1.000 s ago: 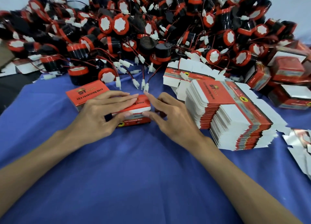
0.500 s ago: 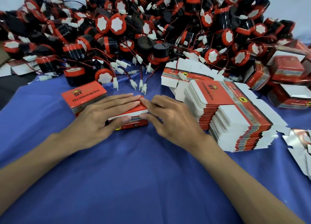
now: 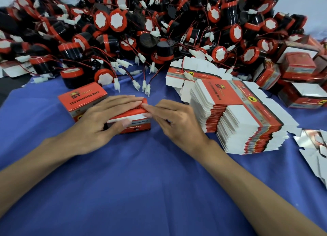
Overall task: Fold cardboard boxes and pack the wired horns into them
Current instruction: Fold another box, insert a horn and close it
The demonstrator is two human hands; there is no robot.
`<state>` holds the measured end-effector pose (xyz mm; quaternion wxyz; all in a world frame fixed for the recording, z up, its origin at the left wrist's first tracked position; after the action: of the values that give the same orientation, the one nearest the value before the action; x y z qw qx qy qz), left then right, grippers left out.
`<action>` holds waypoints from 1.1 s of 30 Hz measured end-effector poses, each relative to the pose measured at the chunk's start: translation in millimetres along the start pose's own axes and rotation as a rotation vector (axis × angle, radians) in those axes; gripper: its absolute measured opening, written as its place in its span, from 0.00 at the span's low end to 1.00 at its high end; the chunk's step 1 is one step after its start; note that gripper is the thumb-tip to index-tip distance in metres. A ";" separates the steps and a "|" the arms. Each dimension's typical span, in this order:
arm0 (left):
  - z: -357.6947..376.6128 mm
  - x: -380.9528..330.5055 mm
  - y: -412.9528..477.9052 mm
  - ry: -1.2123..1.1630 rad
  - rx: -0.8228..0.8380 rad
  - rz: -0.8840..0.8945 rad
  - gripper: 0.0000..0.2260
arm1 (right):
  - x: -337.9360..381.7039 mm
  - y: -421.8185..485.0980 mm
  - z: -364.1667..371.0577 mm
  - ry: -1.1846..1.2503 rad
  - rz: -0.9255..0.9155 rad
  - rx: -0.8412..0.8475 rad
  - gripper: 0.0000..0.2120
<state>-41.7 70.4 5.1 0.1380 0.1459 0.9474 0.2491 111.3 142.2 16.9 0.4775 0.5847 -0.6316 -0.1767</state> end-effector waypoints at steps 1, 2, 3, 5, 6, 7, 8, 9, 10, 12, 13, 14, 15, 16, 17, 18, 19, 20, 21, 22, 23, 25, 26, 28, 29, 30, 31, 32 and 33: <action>0.5 0.4 -0.4 0.009 0.009 -0.003 0.22 | 0.8 0.4 -0.2 -0.007 -0.004 -0.002 0.10; 0.6 0.7 -0.6 0.019 0.011 -0.003 0.23 | 2.4 0.6 0.0 -0.014 -0.011 -0.003 0.09; 0.7 0.1 0.0 0.028 0.006 0.001 0.23 | 4.5 0.6 0.5 -0.025 -0.016 0.000 0.09; -0.4 -1.7 1.4 0.030 -0.032 0.009 0.22 | 9.0 1.2 1.7 -0.059 -0.027 0.011 0.07; -1.5 -2.4 1.1 0.031 -0.060 0.008 0.21 | 11.1 1.7 2.3 -0.078 -0.037 0.016 0.06; -2.8 -2.8 0.6 0.037 -0.088 0.008 0.21 | 13.1 2.1 2.9 -0.094 -0.053 0.020 0.05; -4.2 -3.5 -0.1 0.044 -0.114 0.013 0.20 | 15.5 2.4 3.6 -0.108 -0.070 0.024 0.04; -5.7 -4.4 -0.8 0.048 -0.133 0.025 0.20 | 17.6 2.2 4.0 -0.117 -0.085 0.028 0.04; -6.6 -6.2 -1.3 0.053 -0.147 0.046 0.19 | 19.3 1.8 4.5 -0.126 -0.097 0.037 0.04; -7.4 -10.5 -1.2 0.081 -0.155 0.096 0.17 | 22.4 0.1 6.1 -0.142 -0.116 0.066 0.05; -7.5 -12.1 -0.8 0.100 -0.147 0.117 0.17 | 23.2 -0.6 6.7 -0.136 -0.120 0.075 0.06; -7.1 -12.7 -0.5 0.118 -0.136 0.130 0.17 | 22.9 -0.8 6.6 -0.119 -0.116 0.077 0.07; -6.9 -12.5 -0.4 0.129 -0.122 0.132 0.17 | 21.9 -0.4 5.6 -0.099 -0.110 0.075 0.07; -6.6 -11.5 -0.6 0.134 -0.103 0.121 0.17 | 20.8 0.1 4.7 -0.090 -0.105 0.076 0.08; -6.1 -10.0 -0.9 0.132 -0.081 0.106 0.18 | 19.7 0.5 4.0 -0.097 -0.105 0.081 0.08; -5.4 -9.0 -1.5 0.129 -0.060 0.093 0.19 | 19.1 0.6 3.4 -0.115 -0.108 0.088 0.08; -4.8 -8.2 -2.0 0.129 -0.040 0.090 0.20 | 18.6 0.6 2.6 -0.133 -0.110 0.090 0.09; -4.1 -8.2 -2.4 0.136 -0.024 0.096 0.21 | 18.2 0.8 1.9 -0.140 -0.107 0.086 0.09; -3.9 -8.6 -2.3 0.142 -0.011 0.107 0.22 | 18.0 0.9 1.3 -0.133 -0.099 0.078 0.08; -3.8 -9.1 -2.2 0.147 -0.002 0.118 0.23 | 18.0 1.0 1.2 -0.122 -0.092 0.069 0.07; -4.0 -9.6 -1.7 0.154 0.003 0.125 0.23 | 18.1 1.4 1.4 -0.119 -0.087 0.065 0.06; -3.6 -9.9 -1.4 0.200 0.014 0.126 0.22 | 18.8 2.4 2.8 -0.141 -0.084 0.073 0.03; -3.3 -10.1 -1.6 0.239 0.018 0.125 0.22 | 19.7 3.2 3.5 -0.157 -0.086 0.078 0.02; -3.3 -11.1 -2.3 0.293 0.021 0.126 0.21 | 22.4 3.9 3.7 -0.187 -0.089 0.084 0.01; -3.9 -11.6 -2.7 0.304 0.018 0.126 0.21 | 23.8 4.1 3.5 -0.204 -0.093 0.085 0.01; -4.4 -12.5 -3.2 0.306 0.009 0.123 0.21 | 25.1 4.2 3.5 -0.221 -0.091 0.085 0.01; -4.5 -13.4 -3.6 0.305 -0.006 0.115 0.20 | 26.4 4.3 3.7 -0.243 -0.085 0.087 0.03; -4.4 -14.3 -3.9 0.305 -0.026 0.104 0.20 | 27.7 4.7 4.2 -0.272 -0.080 0.095 0.04; -4.0 -15.7 -3.8 0.313 -0.052 0.094 0.19 | 29.3 5.4 4.7 -0.315 -0.079 0.106 0.06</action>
<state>-29.4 60.1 9.5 -0.0195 0.1457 0.9427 0.2995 108.5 115.4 30.4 0.3338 0.5986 -0.6835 -0.2512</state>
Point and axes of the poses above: each hand's wrist, its own y-axis towards the middle knuckle, its own z-axis out of the palm, x = y × z, the point moved 6 cm from there along y, towards the middle knuckle, and after that the axes turned 13 degrees about y, right-handed, at the moved point
